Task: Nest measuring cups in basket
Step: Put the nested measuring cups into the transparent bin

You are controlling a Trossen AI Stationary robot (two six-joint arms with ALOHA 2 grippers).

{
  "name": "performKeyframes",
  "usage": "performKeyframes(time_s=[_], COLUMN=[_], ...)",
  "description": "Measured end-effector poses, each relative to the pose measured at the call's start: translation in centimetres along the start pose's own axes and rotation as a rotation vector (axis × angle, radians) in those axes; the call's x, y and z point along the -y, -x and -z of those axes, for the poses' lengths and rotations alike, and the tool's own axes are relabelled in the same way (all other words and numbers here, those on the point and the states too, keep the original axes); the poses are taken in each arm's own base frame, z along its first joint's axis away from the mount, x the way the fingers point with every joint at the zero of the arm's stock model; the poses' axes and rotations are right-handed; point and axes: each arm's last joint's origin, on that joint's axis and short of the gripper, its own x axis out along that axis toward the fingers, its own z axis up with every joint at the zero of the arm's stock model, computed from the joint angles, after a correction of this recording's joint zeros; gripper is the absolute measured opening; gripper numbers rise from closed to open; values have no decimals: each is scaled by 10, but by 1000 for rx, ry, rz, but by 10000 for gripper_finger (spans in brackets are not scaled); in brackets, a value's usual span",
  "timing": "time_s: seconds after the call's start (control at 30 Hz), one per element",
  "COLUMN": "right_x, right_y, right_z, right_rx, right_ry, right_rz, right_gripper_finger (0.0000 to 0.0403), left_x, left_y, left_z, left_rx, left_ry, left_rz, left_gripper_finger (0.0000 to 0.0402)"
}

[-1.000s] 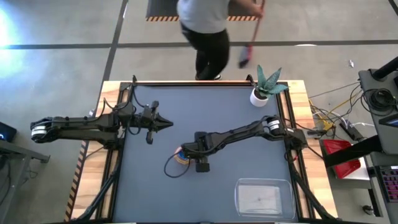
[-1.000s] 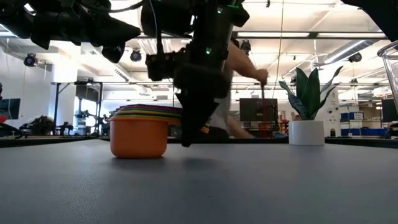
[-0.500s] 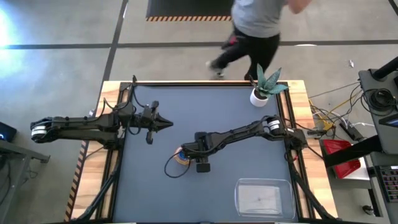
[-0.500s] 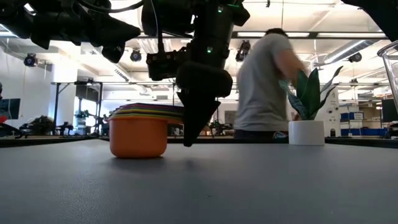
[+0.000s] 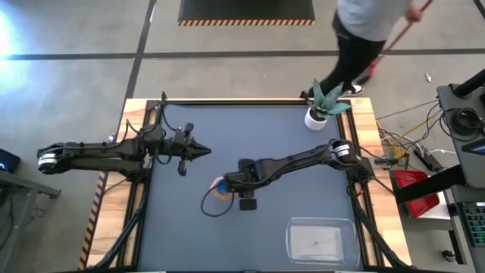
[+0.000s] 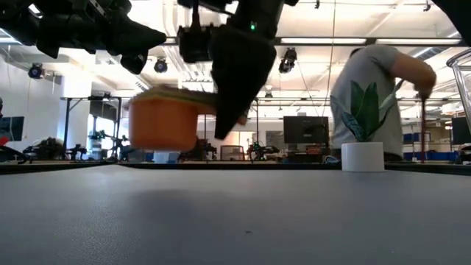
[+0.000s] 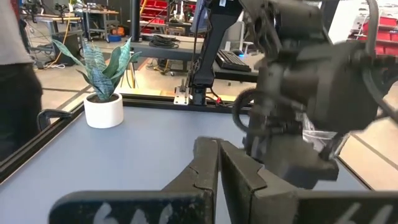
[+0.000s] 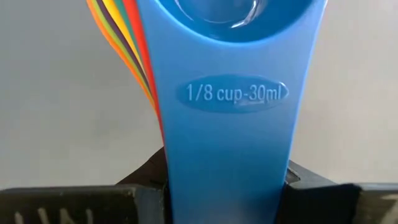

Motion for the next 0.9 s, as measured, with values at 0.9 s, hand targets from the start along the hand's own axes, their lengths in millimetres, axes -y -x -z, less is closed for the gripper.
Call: performKeyframes(time_s=[0.9], right_x=[-22], right_y=[108], right_z=[44], right_rx=[181], right_ry=[89], right_rz=[-43], right_gripper_finger=[119], left_x=[2], left_y=[5], left_z=[-2], left_rx=[4], left_ry=[52], left_rz=[13], left_gripper_finger=[0])
